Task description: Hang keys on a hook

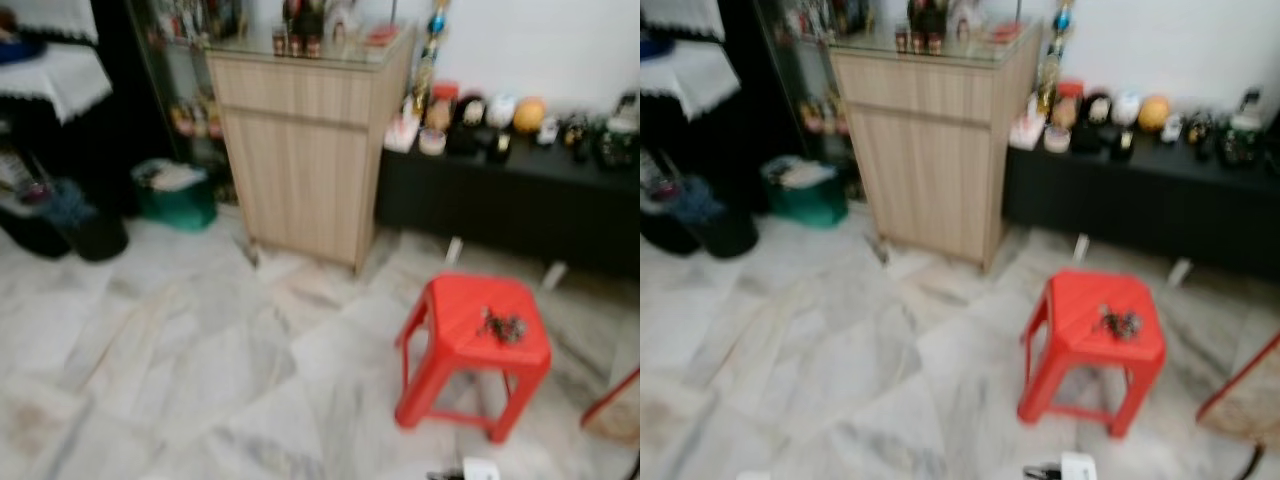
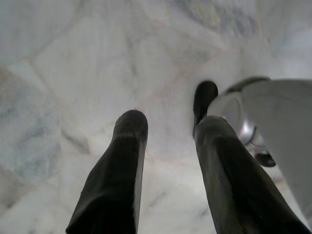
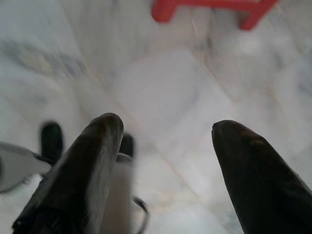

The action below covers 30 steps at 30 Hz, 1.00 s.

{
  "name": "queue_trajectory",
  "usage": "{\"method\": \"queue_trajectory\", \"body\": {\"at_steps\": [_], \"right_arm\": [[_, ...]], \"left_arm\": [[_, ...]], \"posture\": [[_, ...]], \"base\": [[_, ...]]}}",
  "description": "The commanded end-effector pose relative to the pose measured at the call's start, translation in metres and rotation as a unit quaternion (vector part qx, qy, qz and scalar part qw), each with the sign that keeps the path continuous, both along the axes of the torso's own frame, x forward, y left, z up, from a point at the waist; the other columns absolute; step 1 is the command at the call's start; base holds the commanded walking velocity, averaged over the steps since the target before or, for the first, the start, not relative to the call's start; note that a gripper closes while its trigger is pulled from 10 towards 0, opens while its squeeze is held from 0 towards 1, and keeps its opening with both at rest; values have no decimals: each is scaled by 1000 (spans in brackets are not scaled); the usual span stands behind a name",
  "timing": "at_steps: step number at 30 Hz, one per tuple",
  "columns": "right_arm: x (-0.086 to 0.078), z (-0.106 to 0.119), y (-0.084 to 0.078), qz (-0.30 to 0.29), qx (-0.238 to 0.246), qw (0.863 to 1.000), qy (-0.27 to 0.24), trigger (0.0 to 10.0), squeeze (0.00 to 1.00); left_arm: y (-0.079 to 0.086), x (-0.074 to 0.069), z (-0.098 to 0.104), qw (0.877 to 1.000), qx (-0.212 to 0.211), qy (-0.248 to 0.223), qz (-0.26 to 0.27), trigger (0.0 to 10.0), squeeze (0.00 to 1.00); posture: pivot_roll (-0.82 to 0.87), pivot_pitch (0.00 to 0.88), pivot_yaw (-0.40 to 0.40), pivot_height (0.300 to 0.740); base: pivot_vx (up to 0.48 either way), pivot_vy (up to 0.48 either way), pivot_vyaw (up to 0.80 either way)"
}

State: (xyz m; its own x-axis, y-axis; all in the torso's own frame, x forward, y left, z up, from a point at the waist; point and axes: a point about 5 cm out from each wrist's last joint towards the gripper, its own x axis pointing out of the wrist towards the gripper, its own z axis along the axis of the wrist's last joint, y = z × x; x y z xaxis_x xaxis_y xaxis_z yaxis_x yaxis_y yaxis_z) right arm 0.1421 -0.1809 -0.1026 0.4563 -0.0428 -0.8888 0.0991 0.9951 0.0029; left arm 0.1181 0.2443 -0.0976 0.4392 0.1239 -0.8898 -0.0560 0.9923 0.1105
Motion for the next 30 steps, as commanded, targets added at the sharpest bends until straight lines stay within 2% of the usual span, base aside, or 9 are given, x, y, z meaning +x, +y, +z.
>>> {"method": "queue_trajectory", "body": {"at_steps": [1, 8, 13, 17, 30], "right_arm": [[-2, 0, -5, -3, -3, 1000, -2, 10000, 0], [-1, 0, -6, -3, -3, 1000, -3, 10000, 0], [-1, 0, -6, -2, -3, 1000, -3, 10000, 0], [-1, 1, -6, -3, -4, 1000, -4, 10000, 0], [-1, 0, -6, -3, -2, 1000, -5, 10000, 0]], "left_arm": [[-6, 9, 1, 1000, 0, -9, -8, 10000, 0], [-31, 22, 0, 1000, -12, -14, -16, 10000, 0], [-38, 25, -1, 1000, -16, -14, -18, 10000, 0], [-32, 21, -1, 1000, -14, -11, -15, 10000, 0], [-29, 19, -1, 1000, -13, -10, -19, 10000, 0]], "posture": [[69, 0, -17, 740], [64, 0, -23, 740], [62, 0, -26, 740], [58, 0, -26, 740], [54, 0, -25, 740]], "base": [[356, 0, 0], [354, 0, 0], [352, 0, 0], [349, 0, 0], [275, 0, 0]]}}
